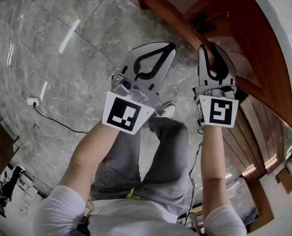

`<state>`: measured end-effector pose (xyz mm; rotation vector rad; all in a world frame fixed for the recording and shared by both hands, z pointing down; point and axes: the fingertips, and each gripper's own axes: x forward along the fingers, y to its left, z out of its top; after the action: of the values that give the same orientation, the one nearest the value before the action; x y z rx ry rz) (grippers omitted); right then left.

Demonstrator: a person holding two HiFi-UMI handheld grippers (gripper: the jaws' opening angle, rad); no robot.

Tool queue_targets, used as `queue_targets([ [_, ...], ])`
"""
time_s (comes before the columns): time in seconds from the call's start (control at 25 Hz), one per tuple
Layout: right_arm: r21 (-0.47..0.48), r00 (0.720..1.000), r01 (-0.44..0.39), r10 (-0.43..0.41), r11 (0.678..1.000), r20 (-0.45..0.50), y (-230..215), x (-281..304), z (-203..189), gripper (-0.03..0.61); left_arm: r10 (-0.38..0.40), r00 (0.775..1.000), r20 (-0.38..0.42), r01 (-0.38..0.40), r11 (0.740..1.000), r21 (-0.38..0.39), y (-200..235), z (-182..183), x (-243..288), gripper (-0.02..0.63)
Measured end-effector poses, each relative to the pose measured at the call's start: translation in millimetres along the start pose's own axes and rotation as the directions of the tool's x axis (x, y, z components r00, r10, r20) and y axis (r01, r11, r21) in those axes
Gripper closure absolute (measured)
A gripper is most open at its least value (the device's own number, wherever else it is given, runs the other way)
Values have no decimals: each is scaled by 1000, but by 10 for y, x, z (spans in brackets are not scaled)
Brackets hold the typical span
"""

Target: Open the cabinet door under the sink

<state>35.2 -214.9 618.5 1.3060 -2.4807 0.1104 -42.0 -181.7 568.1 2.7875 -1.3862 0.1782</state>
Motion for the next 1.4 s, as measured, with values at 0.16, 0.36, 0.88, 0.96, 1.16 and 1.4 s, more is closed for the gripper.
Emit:
queue_targets([
  [0.16, -9, 1000, 14, -14, 1000, 8, -34, 142, -138, 502, -2, 1000, 6, 2, 1000, -4, 43, -154, 80, 600],
  [0.36, -13, 1000, 22, -22, 1000, -2, -69, 261, -277, 494, -8, 1000, 24, 9, 1000, -9, 58, -281, 203, 600],
  [0.88, -81, 997, 60, -57, 995, 42, -125, 465, -335, 491, -9, 999, 42, 10, 1000, -26, 84, -473, 312, 600],
  [0.96, -96, 996, 83, -79, 992, 46, -139, 474, -340, 492, -5, 999, 43, 6, 1000, -30, 104, -499, 311, 600],
  [1.16, -131, 995, 95, -91, 987, 37, -146, 484, -350, 505, 4, 999, 47, -2, 999, -44, 133, -566, 316, 600],
  [1.4, -132, 995, 97, -96, 987, 13, -117, 463, -349, 520, -9, 998, 57, 13, 998, -62, 45, -535, 350, 600],
])
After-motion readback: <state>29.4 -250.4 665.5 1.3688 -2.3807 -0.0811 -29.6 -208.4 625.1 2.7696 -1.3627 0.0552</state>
